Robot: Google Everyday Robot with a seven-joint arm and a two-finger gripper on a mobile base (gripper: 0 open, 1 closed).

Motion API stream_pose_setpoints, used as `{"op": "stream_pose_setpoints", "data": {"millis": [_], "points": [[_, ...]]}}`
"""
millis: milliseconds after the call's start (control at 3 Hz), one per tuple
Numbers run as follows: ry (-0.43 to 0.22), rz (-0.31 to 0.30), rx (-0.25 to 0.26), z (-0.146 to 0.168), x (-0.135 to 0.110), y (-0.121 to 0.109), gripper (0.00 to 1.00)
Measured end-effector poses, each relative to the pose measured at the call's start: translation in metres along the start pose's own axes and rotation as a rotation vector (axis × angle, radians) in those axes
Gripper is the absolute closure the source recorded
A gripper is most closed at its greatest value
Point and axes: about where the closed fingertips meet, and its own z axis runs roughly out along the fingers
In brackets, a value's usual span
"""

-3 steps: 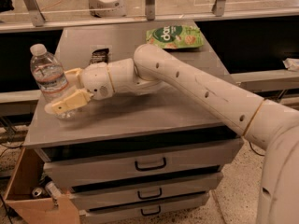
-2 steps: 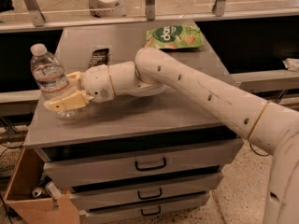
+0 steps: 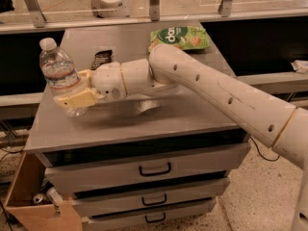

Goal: Pick water bottle

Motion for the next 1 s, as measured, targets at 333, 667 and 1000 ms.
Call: {"op": "stream_pose_setpoints", "data": {"millis": [333,667,1000], "points": [[-0.044,-0.037,0.067,-0.048,-0.016,-0.030,1.00],[-0.100,-0.087,0.127,-0.100,-0.041,-0.066,1.00],[-0.116,-0.116,0.151,-0.111,-0.057,-0.075,1.00]]}}
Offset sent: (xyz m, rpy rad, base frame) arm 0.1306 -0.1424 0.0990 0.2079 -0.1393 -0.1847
